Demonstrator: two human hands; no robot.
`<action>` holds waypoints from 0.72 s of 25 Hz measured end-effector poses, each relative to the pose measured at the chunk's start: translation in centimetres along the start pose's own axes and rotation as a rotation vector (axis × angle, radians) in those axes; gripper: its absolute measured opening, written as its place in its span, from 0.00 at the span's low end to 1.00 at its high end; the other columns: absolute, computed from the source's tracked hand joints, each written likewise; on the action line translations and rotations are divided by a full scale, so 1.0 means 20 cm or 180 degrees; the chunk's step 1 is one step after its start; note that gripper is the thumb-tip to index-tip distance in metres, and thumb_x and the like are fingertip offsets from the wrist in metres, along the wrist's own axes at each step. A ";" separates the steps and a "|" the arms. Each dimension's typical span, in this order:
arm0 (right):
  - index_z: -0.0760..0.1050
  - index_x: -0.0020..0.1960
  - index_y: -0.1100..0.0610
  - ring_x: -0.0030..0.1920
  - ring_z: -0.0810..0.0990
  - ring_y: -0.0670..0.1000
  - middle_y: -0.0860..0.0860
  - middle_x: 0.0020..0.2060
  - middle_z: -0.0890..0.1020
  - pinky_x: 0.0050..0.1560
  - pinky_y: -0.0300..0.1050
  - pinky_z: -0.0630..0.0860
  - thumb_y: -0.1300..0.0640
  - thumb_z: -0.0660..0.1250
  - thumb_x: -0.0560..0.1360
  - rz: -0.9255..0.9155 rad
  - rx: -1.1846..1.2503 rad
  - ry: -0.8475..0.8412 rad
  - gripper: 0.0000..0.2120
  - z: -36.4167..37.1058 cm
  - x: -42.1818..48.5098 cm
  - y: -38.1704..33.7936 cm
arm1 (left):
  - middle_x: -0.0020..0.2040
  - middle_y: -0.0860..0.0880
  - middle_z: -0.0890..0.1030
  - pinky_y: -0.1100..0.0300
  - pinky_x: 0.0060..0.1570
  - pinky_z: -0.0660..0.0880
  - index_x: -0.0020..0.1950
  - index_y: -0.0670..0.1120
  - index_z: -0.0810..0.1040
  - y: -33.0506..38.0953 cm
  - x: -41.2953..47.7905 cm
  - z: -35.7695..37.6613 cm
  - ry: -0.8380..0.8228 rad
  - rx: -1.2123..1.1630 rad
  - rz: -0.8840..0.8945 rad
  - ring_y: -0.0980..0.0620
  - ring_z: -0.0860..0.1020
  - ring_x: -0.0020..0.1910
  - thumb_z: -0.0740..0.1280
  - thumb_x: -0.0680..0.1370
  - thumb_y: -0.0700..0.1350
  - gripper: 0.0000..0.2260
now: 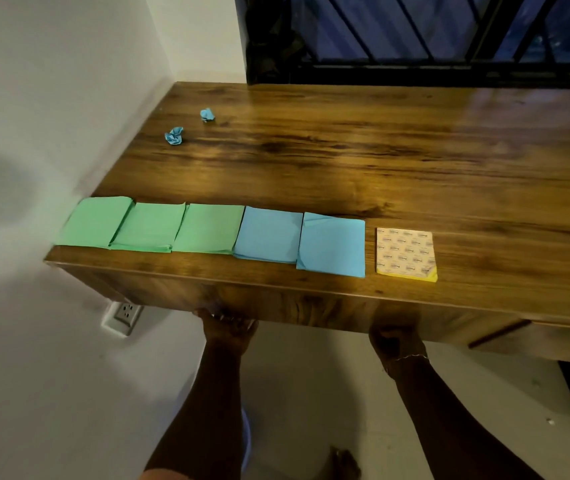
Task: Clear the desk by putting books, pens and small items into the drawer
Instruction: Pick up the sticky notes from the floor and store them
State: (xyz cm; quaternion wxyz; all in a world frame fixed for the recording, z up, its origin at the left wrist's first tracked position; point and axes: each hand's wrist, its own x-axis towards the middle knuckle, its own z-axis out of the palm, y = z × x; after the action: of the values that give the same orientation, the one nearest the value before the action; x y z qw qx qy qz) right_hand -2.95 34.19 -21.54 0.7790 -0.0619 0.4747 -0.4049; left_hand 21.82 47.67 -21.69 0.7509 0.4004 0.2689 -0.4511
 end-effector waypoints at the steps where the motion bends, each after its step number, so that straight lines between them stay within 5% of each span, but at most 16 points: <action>1: 0.71 0.44 0.58 0.42 0.80 0.54 0.52 0.36 0.82 0.31 0.43 0.81 0.76 0.51 0.69 0.0044 0.0021 0.0035 0.17 -0.01 -0.01 0.00 | 0.72 0.43 0.67 0.44 0.57 0.69 0.74 0.48 0.61 0.00 0.01 -0.01 -0.0028 -0.0016 -0.0012 0.40 0.68 0.69 0.48 0.71 0.74 0.40; 6: 0.71 0.45 0.59 0.45 0.76 0.57 0.56 0.43 0.77 0.30 0.45 0.81 0.77 0.52 0.69 0.0184 -0.0013 0.0297 0.16 -0.07 -0.11 0.03 | 0.71 0.42 0.68 0.46 0.56 0.69 0.73 0.47 0.62 -0.02 -0.07 -0.09 -0.0035 -0.0112 -0.0041 0.40 0.69 0.68 0.49 0.73 0.72 0.38; 12: 0.71 0.48 0.62 0.44 0.76 0.59 0.59 0.39 0.79 0.27 0.46 0.81 0.76 0.52 0.71 0.0277 -0.0036 0.0344 0.15 -0.21 -0.31 0.09 | 0.72 0.39 0.66 0.45 0.62 0.66 0.74 0.43 0.60 -0.04 -0.26 -0.24 0.0255 -0.0061 -0.0063 0.39 0.66 0.70 0.50 0.76 0.68 0.36; 15: 0.70 0.51 0.62 0.44 0.76 0.59 0.60 0.44 0.77 0.34 0.47 0.82 0.76 0.52 0.70 0.0319 -0.0104 0.0327 0.17 -0.26 -0.42 0.10 | 0.72 0.38 0.64 0.45 0.66 0.64 0.74 0.42 0.59 -0.04 -0.33 -0.33 0.0338 0.0005 -0.0151 0.39 0.65 0.70 0.50 0.75 0.69 0.38; 18: 0.69 0.49 0.61 0.43 0.75 0.59 0.60 0.44 0.76 0.52 0.49 0.75 0.75 0.50 0.67 0.0411 -0.0069 0.0563 0.17 -0.31 -0.53 0.12 | 0.71 0.38 0.65 0.45 0.63 0.65 0.74 0.42 0.60 -0.05 -0.43 -0.41 0.0341 0.0070 -0.0257 0.39 0.65 0.70 0.52 0.75 0.68 0.37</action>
State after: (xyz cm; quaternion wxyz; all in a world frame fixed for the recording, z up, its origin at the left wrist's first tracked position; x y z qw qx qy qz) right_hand -8.76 44.94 -18.79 0.7578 -0.0037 0.5490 -0.3526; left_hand 16.70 58.28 -19.75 0.7121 0.4211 0.3198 -0.4619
